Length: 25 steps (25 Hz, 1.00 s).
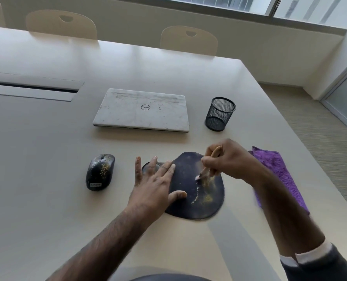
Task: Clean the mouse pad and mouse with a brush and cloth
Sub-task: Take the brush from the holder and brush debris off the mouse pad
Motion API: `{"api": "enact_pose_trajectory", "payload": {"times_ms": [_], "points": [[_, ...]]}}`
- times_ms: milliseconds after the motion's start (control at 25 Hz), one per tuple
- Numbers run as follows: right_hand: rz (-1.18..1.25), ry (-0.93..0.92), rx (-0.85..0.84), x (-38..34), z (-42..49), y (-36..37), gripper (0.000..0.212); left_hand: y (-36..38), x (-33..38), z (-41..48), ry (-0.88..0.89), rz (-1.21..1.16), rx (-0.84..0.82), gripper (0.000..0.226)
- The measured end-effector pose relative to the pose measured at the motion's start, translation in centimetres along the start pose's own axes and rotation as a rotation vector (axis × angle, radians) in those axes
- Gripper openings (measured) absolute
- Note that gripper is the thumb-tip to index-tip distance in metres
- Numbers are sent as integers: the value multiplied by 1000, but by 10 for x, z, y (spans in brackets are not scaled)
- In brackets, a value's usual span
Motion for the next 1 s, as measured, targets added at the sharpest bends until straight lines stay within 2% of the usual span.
{"api": "enact_pose_trajectory", "payload": {"times_ms": [120, 240, 400, 520, 680, 800, 920, 1000], "points": [[-22, -16, 126, 2, -1, -7, 18, 3, -1, 1, 0, 1, 12, 103], [-31, 43, 36, 6, -6, -5, 18, 3, 0, 0, -6, -11, 10, 98], [-68, 21, 150, 7, -6, -12, 21, 3, -1, 1, 0, -16, 3, 97], [-56, 67, 69, 10, -5, -15, 19, 4, 0, 1, -3, -1, 7, 97], [-46, 17, 196, 11, 0, -22, 22, 4, -1, 1, 2, -2, 13, 97], [-68, 88, 76, 14, 3, -20, 20, 4, -1, 2, 3, -6, 32, 100], [-58, 22, 168, 9, 5, -23, 22, 4, -1, 2, 3, 12, 16, 98], [-50, 59, 160, 12, 7, -20, 23, 3, -1, 2, -1, 18, 4, 100]]}}
Point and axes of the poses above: each hand's wrist, its own z-axis towards the middle knuckle, its own y-axis out of the palm, x = y × z, the point moved 4 cm from there along z, towards the middle knuckle
